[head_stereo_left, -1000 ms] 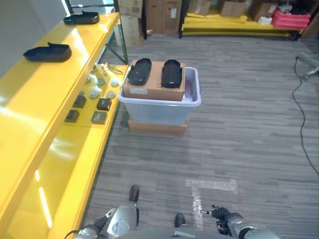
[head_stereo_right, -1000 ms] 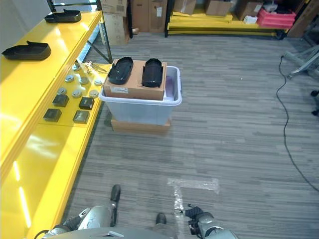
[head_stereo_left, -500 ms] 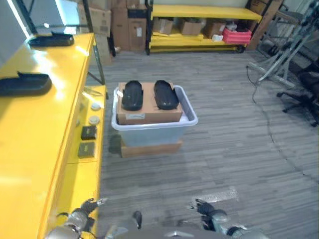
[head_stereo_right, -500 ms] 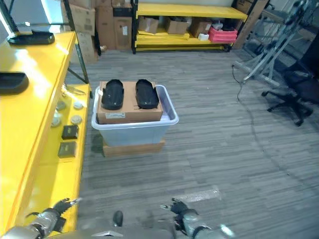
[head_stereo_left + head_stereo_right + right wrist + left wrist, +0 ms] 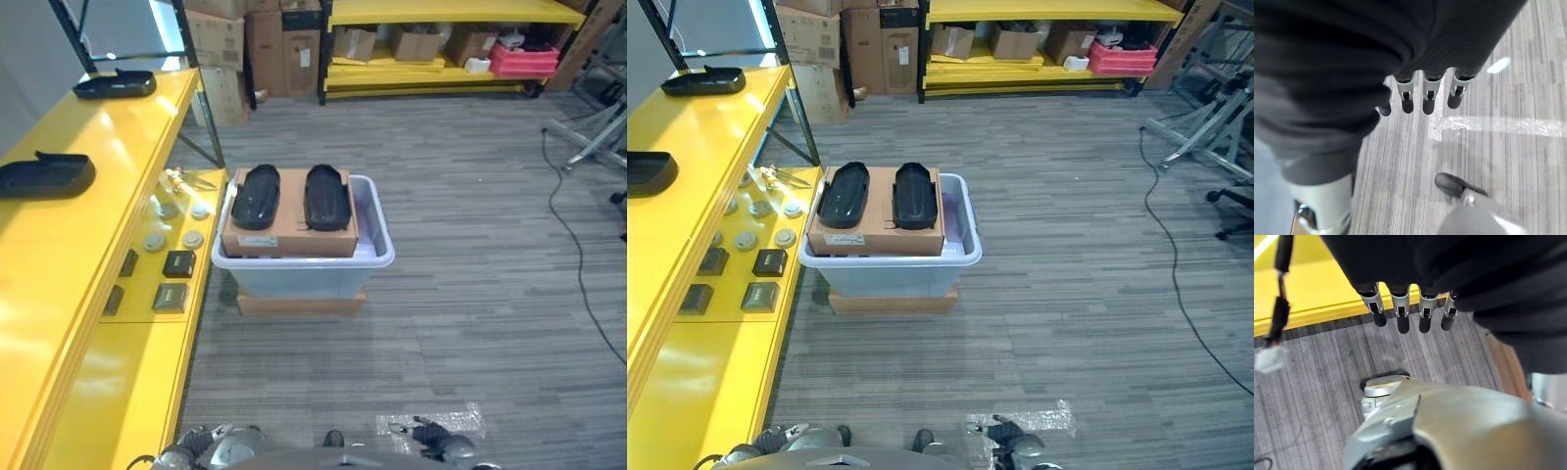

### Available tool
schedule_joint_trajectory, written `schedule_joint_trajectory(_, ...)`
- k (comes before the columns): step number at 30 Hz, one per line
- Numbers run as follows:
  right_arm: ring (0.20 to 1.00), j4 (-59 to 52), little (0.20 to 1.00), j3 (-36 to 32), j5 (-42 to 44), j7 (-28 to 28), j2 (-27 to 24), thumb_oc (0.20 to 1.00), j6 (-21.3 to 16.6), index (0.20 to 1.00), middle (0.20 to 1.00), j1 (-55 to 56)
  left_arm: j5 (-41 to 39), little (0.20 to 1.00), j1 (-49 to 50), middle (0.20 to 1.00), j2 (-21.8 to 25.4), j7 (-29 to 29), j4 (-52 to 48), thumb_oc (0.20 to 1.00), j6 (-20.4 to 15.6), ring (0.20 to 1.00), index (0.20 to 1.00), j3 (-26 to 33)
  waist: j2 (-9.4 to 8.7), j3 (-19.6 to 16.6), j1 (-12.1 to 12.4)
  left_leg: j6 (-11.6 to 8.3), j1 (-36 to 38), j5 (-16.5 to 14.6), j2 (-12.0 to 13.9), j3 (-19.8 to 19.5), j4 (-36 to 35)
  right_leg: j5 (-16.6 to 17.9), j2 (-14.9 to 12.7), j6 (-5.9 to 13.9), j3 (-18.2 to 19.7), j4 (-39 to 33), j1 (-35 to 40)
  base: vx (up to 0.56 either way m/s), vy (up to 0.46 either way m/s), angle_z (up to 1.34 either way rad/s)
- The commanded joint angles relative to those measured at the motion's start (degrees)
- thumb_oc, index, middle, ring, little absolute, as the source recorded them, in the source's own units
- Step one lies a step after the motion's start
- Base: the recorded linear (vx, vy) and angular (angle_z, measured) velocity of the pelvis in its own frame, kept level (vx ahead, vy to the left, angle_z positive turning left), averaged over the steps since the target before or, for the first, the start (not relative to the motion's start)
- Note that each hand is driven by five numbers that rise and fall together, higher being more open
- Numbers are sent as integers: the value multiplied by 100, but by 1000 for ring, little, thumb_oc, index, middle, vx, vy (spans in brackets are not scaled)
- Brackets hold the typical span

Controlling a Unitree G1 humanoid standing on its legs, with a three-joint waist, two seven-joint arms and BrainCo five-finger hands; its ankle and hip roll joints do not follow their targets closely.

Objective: Move parts from the plastic box to the shelf.

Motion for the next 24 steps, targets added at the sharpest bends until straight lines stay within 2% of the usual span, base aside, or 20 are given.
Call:
schedule_joint_trajectory(1,1000,126,1000,-107,31,-117,-228,1000,-21,1000,1000,-224,122,1000,-345,1000,-78,20,93,1000,-98,1000,1000,37,166,67,58,148,157,-170,-695,-504,-808,-256,-347,611,228,22,-141,244,-94,-22)
schedule_joint_trajectory(2,1000,110,1000,-150,18,-143,-257,1000,-43,1000,1000,-258,177,1000,-299,1000,-56,15,134,1000,-107,1000,1000,75,295,1,127,329,95,-63,-1088,-327,-1170,-215,-226,654,249,-136,-84,226,-50,-39)
schedule_joint_trajectory(3,1000,85,1000,-139,13,-147,-254,1000,-58,1000,1000,-298,171,1000,-278,1000,-39,20,161,1000,-102,1000,1000,108,332,-8,177,369,108,-17,-1187,-297,-1272,-210,-170,665,288,-182,-56,165,-24,-54)
schedule_joint_trajectory(5,1000,69,1000,-124,1,-147,-252,1000,-72,1000,1000,-350,164,1000,-276,1000,-23,16,178,1000,-102,1000,1000,118,353,4,223,377,107,22,-1220,-284,-1292,-227,-132,673,335,-206,-23,156,17,-42)
schedule_joint_trajectory(6,1000,25,1000,-79,-35,-99,-177,1000,-85,1000,1000,-387,178,1000,-256,1000,10,-2,222,1000,-100,1000,1000,167,320,-20,238,456,146,-68,-1228,-281,-1211,-383,-106,670,414,-112,52,204,30,-32)
schedule_joint_trajectory(8,1000,26,1000,-57,-60,-98,-139,1000,-91,1000,1000,-391,192,1000,-254,1000,38,3,224,1000,-102,1000,1000,172,303,-8,238,498,195,-84,-1224,-280,-1197,-457,-100,651,450,86,38,158,40,-31)
schedule_joint_trajectory(9,1000,0,1000,-44,-59,-91,-76,1000,-100,1000,1000,-392,217,1000,-279,1000,94,6,241,1000,-99,1000,1000,176,276,16,212,526,229,-91,-1182,-265,-1198,-524,-80,653,458,392,-9,156,62,-25)
schedule_joint_trajectory(11,1000,-49,1000,-70,-5,-60,27,1000,-97,1000,1000,-400,265,1000,-319,1000,149,-4,223,1000,-86,1000,1000,171,254,75,182,625,323,-162,-1115,-235,-1210,-572,-77,841,436,1344,-327,141,91,-5)
schedule_joint_trajectory(13,1000,-133,1000,-80,38,-37,126,1000,-111,1000,1000,-413,231,1000,-381,1000,205,45,190,1000,-82,1000,1000,217,257,195,118,740,463,-265,-1087,-201,-1175,-145,-202,1214,458,2303,-748,149,116,-12)
schedule_joint_trajectory(14,1000,-179,1000,-50,70,-27,199,1000,-103,1000,1000,-421,191,1000,-467,1000,246,64,112,1000,-83,1000,1000,201,365,376,23,761,555,-278,-957,-277,-1095,36,-138,1351,530,3075,-1135,93,73,-6)
schedule_joint_trajectory(15,1000,-179,1000,-50,71,-27,199,1000,-102,1000,1000,-423,191,1000,-468,1000,247,64,112,1000,-83,1000,1000,202,358,377,25,762,553,-280,-965,-274,-1091,25,-146,1353,535,3096,-1146,193,26,27)
schedule_joint_trajectory(17,1000,-172,1000,-97,65,-38,208,1000,-100,1000,1000,-387,174,1000,-524,1000,281,84,91,1000,-98,1000,1000,157,394,344,27,719,752,-329,-859,-429,-1235,31,-529,1175,438,2571,-1265,227,-46,36)
schedule_joint_trajectory(18,1000,-173,1000,-97,65,-38,208,1000,-100,1000,1000,-384,174,1000,-523,1000,281,84,91,1000,-98,1000,1000,156,397,363,17,717,782,-330,-854,-440,-1247,24,-528,1173,425,2563,-1232,270,-151,7)
schedule_joint_trajectory(19,1000,-225,1000,-141,79,-45,191,1000,-115,1000,1000,-346,174,1000,-547,1000,286,100,111,1000,-122,1000,1000,118,359,278,6,614,873,-398,-767,-515,-1361,37,-783,1038,459,1601,-1198,281,-180,0)
schedule_joint_trajectory(21,1000,-236,1000,-130,102,-60,189,1000,-124,1000,1000,-321,212,1000,-561,1000,282,122,142,1000,-150,1000,1000,27,289,247,-86,538,1020,-461,-733,-656,-1479,237,-696,1045,852,686,-1159,270,-184,5)
schedule_joint_trajectory(22,1000,-236,1000,-129,102,-60,189,1000,-125,1000,1000,-320,212,1000,-561,1000,281,122,143,1000,-151,1000,1000,27,299,260,-83,536,1045,-466,-720,-653,-1488,245,-682,1042,849,663,-1129,205,-203,18)
schedule_joint_trajectory(23,1000,-184,1000,-110,111,-96,151,1000,-124,1000,1000,-308,219,1000,-607,1000,297,146,147,1000,-192,1000,1000,-48,261,221,-152,450,1115,-479,-627,-774,-1603,340,-580,1086,1280,375,-1197,177,-207,32)
schedule_joint_trajectory(24,1000,-141,1000,-130,122,-78,149,1000,-112,1000,1000,-288,221,1000,-603,1000,287,132,160,1000,-182,1000,1000,-36,237,182,-137,416,1114,-469,-598,-786,-1633,306,-580,1066,1221,261,-1106,238,-303,67)
